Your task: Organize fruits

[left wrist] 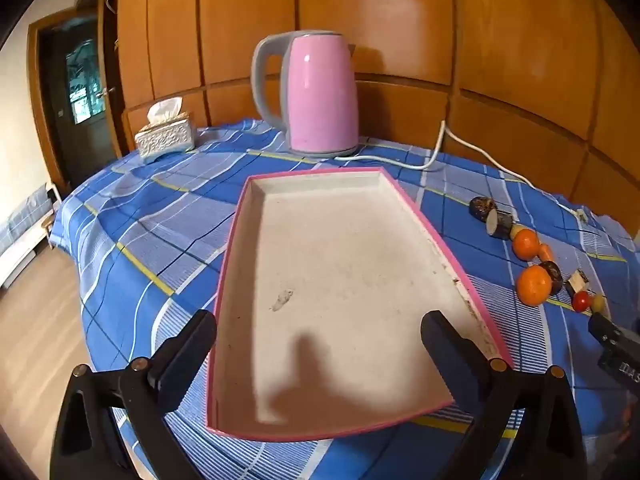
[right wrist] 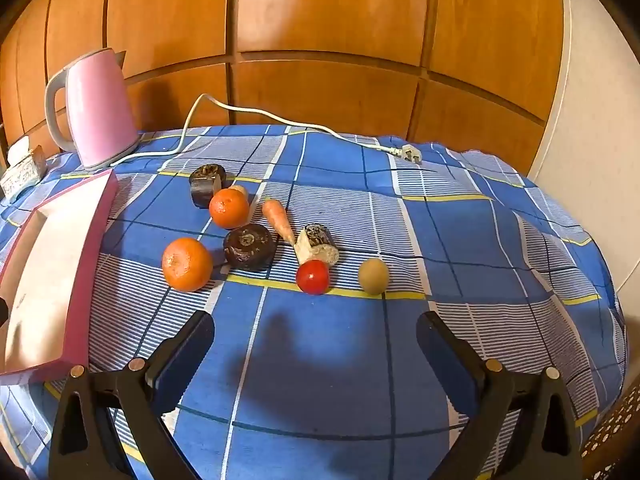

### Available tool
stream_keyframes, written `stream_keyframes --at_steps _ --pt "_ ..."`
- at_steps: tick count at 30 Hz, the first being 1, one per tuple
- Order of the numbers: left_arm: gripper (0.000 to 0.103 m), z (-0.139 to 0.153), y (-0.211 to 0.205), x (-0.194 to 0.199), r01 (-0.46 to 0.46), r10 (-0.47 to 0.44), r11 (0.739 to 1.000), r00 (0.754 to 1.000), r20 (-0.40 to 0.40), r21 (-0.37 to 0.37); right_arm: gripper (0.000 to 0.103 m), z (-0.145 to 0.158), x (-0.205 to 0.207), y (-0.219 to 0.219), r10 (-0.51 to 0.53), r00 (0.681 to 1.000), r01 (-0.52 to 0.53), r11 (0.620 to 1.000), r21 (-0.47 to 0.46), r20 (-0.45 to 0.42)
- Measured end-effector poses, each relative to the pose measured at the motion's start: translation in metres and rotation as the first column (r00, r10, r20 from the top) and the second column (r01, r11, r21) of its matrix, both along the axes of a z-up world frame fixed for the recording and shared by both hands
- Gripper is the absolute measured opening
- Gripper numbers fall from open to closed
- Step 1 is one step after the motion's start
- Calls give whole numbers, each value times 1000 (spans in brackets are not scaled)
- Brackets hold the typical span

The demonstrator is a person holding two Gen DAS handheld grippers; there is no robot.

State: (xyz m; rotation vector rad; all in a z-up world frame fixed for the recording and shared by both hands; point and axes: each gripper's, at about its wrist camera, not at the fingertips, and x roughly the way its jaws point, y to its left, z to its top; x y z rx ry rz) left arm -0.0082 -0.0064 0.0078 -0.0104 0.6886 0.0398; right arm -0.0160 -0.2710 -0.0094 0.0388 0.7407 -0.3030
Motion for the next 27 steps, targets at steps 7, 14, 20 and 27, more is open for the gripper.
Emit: stream_keyframes --at_steps 7,14,20,27 --pt "103 -7 -3 3 18 -19 1000 999 -37 -11 103 1 0 0 -10 1000 10 1000 6 -4" --pt "103 -6 -7 2 34 -34 999 999 -34 -4 103 3 -1 2 2 1000 -2 1000 -2 -5" --pt "103 -7 -6 3 33 -33 999 999 -36 -16 103 5 -2 4 6 1000 -6 1000 -5 -4" --pt "103 -8 -6 1 30 -31 999 999 -30 -13 103 5 -3 5 9 1000 -9 1000 -4 -5"
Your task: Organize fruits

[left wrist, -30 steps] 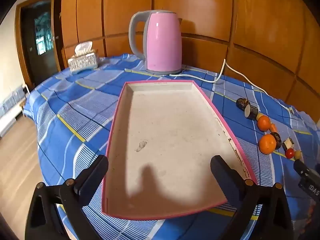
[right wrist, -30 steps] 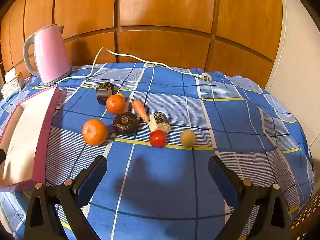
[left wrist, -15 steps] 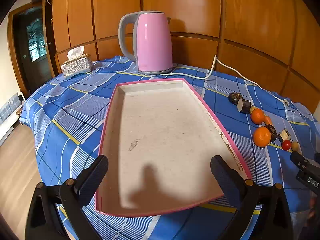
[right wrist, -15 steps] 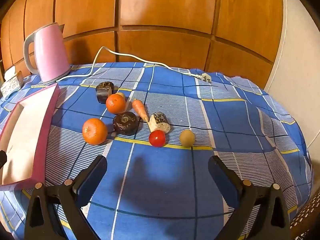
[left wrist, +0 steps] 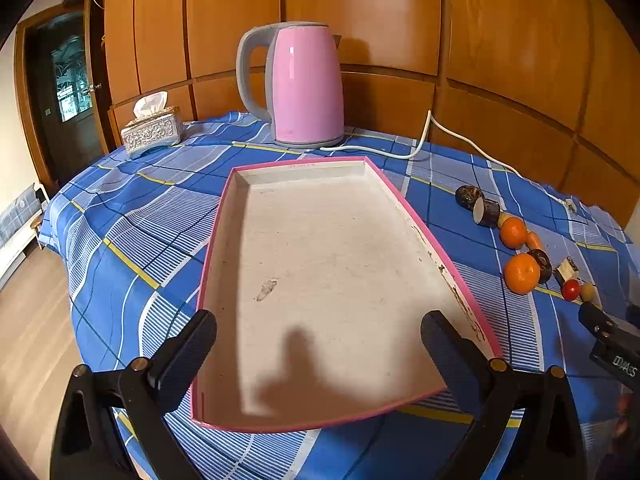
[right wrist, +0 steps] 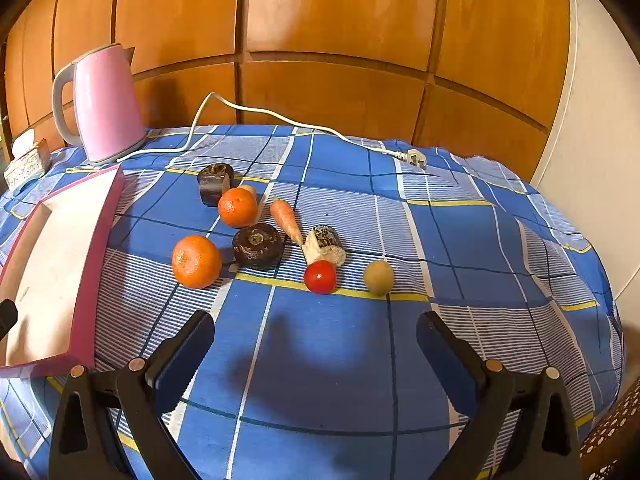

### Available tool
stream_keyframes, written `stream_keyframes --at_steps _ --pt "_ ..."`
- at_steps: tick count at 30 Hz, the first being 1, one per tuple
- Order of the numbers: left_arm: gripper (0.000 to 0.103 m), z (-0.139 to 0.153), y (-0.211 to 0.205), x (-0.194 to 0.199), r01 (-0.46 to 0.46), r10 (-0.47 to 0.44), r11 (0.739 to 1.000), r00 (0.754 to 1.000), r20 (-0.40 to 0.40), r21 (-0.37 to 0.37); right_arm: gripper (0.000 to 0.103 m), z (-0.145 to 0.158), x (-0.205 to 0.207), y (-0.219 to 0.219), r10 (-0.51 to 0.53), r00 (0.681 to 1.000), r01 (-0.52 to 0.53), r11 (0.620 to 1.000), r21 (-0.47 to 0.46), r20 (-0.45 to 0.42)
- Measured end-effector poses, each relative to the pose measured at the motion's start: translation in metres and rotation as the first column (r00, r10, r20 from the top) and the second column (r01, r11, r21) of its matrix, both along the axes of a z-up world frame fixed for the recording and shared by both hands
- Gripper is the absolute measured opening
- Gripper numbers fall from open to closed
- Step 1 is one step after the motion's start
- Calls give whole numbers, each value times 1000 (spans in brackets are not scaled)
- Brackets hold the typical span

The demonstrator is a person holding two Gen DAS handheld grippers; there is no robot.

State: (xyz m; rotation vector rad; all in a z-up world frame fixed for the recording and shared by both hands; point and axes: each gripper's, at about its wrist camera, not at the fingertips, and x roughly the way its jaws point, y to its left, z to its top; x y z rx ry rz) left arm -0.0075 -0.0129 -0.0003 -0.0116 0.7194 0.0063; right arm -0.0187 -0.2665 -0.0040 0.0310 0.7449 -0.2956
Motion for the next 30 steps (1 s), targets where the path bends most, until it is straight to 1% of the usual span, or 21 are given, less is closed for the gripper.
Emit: stream_keyframes --at_steps 30 --pt "103 0 0 -2 5 -4 1000 1000 -3 1 103 4 -4 1 12 1000 -12 1000 0 18"
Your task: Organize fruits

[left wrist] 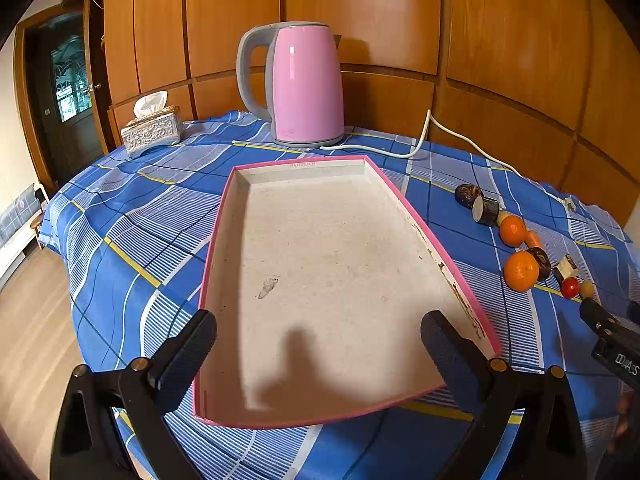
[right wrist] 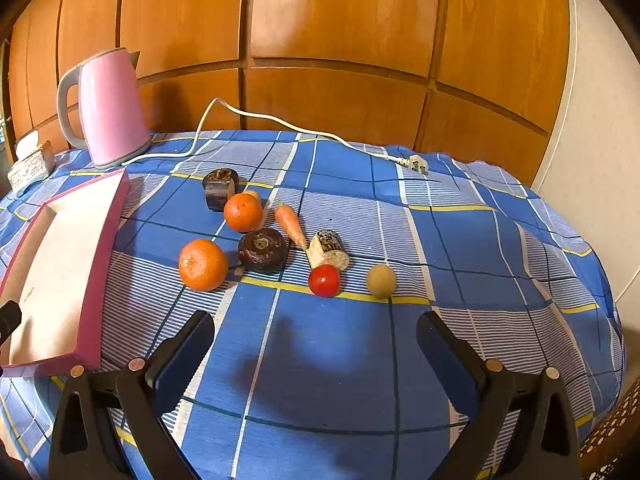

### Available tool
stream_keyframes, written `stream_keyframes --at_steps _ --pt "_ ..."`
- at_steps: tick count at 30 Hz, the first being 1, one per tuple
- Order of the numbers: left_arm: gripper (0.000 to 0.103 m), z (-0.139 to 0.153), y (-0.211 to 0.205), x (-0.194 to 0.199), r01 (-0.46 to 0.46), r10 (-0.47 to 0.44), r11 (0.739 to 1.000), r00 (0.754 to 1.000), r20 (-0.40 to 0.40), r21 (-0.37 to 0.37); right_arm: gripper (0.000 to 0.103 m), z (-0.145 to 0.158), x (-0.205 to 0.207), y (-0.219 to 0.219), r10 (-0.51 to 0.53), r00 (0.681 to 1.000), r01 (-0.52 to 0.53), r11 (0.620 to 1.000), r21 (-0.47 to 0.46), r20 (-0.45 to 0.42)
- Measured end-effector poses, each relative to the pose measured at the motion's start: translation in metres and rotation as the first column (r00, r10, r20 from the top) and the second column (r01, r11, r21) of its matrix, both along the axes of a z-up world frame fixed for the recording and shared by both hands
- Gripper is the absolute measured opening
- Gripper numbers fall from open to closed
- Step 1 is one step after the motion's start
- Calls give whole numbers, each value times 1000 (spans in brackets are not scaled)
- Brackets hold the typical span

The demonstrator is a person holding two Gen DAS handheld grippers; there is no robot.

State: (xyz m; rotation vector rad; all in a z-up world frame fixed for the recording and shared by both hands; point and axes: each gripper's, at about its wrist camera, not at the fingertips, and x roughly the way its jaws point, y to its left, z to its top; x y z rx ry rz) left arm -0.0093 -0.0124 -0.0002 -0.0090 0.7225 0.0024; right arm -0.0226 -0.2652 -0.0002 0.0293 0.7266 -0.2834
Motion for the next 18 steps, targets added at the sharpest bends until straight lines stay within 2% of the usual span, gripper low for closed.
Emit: stream_keyframes --at_steps 18 --pt "103 -1 -3 0 4 -4 1000 1000 -6 2 103 1 -1 0 3 1000 -3 1000 0 4"
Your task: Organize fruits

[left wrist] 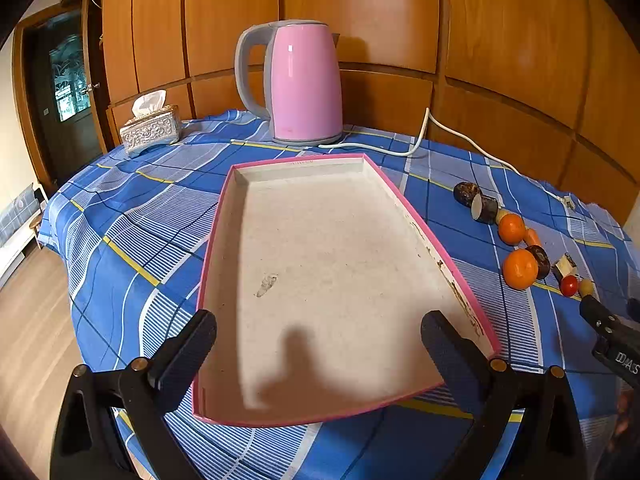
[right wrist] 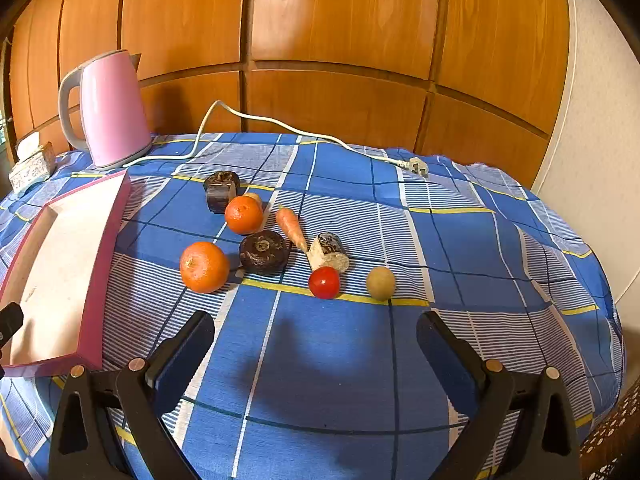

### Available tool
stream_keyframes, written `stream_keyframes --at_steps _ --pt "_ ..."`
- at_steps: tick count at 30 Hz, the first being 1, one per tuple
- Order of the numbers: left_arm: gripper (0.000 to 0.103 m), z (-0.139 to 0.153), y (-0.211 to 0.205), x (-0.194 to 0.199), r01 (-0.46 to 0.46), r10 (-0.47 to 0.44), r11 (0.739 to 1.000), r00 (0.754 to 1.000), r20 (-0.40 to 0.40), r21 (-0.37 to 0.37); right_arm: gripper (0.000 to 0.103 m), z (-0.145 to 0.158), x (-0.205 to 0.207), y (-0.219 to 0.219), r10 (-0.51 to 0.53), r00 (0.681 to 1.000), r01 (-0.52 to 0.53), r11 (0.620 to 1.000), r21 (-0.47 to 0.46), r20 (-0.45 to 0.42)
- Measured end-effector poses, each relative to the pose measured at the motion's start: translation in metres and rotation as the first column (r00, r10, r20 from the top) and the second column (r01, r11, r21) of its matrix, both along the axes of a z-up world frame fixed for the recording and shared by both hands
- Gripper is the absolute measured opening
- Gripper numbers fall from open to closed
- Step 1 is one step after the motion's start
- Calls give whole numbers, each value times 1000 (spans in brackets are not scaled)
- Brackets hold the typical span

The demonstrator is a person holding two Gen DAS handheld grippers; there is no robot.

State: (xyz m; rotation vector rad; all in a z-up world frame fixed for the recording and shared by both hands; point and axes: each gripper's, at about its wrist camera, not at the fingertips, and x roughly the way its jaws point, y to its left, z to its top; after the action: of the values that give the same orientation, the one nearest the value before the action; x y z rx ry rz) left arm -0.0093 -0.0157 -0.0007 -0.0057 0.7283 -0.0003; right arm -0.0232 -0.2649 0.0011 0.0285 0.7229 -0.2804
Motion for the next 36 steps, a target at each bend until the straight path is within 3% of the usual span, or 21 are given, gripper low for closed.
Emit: stream_keyframes --at_steps 7,10,13,18,22,26,30,34,36 --pt "103 -2 -2 2 38 -39 999 999 -15 -16 103 0 1 -2 9 1000 -9 1000 11 4" --pt "103 -2 -3 5 124 -128 985 991 -31 -120 103 1 2 -15 -18 1000 18 1000 18 19" --pt "103 -3 -8 9 184 -199 963 978 -58 -195 103 3 7 -48 -121 992 120 992 24 27" --pt "103 -1 -21 15 239 -254 954 965 -66 -182 103 -10 13 -125 -368 930 369 928 51 -21" --pt "103 11 -27 24 282 -295 943 954 -48 -176 103 -25 10 -164 -483 873 486 873 46 -60" --pt "103 27 -48 36 375 -383 911 924 -15 -170 103 -36 6 -182 -546 833 551 834 33 -89" --pt "103 28 -77 49 453 -460 884 887 -39 -117 103 -50 2 -204 -600 788 613 786 80 -142" --pt "103 23 -110 67 533 -537 843 841 -70 -65 103 -51 -2 -208 -613 778 627 772 102 -139" --pt "103 18 -121 74 549 -551 834 829 -97 -50 103 -50 -4 -204 -615 777 629 771 103 -138"
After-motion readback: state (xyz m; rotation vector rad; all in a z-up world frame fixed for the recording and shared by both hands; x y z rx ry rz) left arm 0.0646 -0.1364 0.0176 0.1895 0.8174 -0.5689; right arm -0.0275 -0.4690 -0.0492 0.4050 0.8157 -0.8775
